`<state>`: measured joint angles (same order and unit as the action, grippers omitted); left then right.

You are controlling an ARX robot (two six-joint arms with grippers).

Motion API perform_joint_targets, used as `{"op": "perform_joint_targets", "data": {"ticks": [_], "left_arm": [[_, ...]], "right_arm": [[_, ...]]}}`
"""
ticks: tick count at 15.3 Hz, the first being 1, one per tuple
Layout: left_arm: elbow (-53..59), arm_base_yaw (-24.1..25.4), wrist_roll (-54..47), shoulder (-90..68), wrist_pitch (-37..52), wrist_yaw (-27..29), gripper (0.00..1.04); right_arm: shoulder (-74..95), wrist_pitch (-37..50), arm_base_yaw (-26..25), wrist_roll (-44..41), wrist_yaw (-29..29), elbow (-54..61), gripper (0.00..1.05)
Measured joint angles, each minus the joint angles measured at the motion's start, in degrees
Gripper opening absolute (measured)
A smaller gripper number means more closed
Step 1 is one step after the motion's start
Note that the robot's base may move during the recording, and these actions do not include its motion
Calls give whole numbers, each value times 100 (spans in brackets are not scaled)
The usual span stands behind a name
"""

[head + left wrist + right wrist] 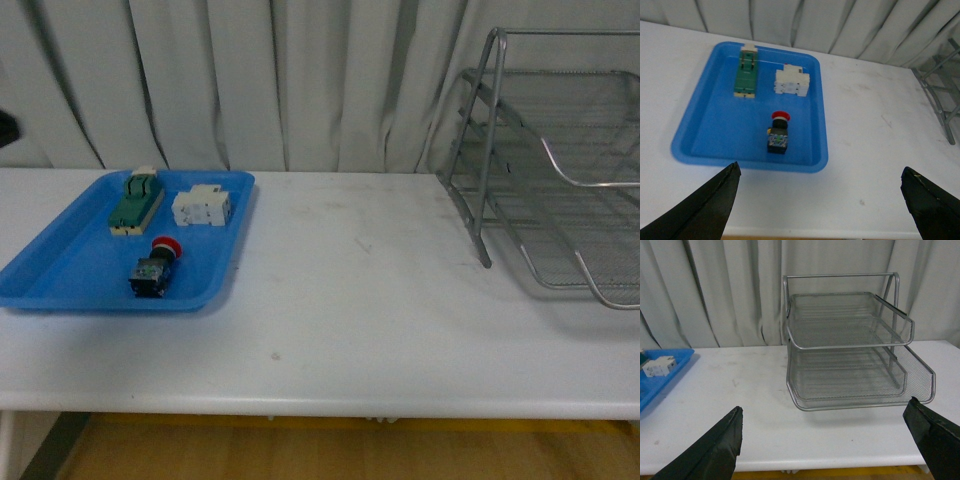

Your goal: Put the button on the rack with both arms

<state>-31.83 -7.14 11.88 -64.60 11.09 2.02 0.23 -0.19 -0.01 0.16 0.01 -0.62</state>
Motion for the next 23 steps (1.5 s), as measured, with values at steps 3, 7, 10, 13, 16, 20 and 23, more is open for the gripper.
{"op": "perform_joint_targets", "data": {"ticks": [3,7,10,13,16,20,23], "left_arm": [[-2131,-125,-173,-3099,-426,-262,98],[-3768,-254,-131,-4868,-1049,-212,98],[-4470,-271,-103,-5427,-1292,-94,98],[-4636,-109,-291,-5720,-1327,181,98],[-4625,133,-470,-5792,-1303,111,98],[-4507,361,-896,-6081,-1071,-33,98],[-4509,354,-1088,-6258,-1001,-57,98]], "right_arm": [[0,0,0,0,0,0,98],[0,0,0,0,0,0,98],[0,0,0,0,0,0,98],[0,0,0,0,0,0,98],[0,0,0,0,0,0,98],[0,0,0,0,0,0,98],[0,0,0,0,0,0,98]]}}
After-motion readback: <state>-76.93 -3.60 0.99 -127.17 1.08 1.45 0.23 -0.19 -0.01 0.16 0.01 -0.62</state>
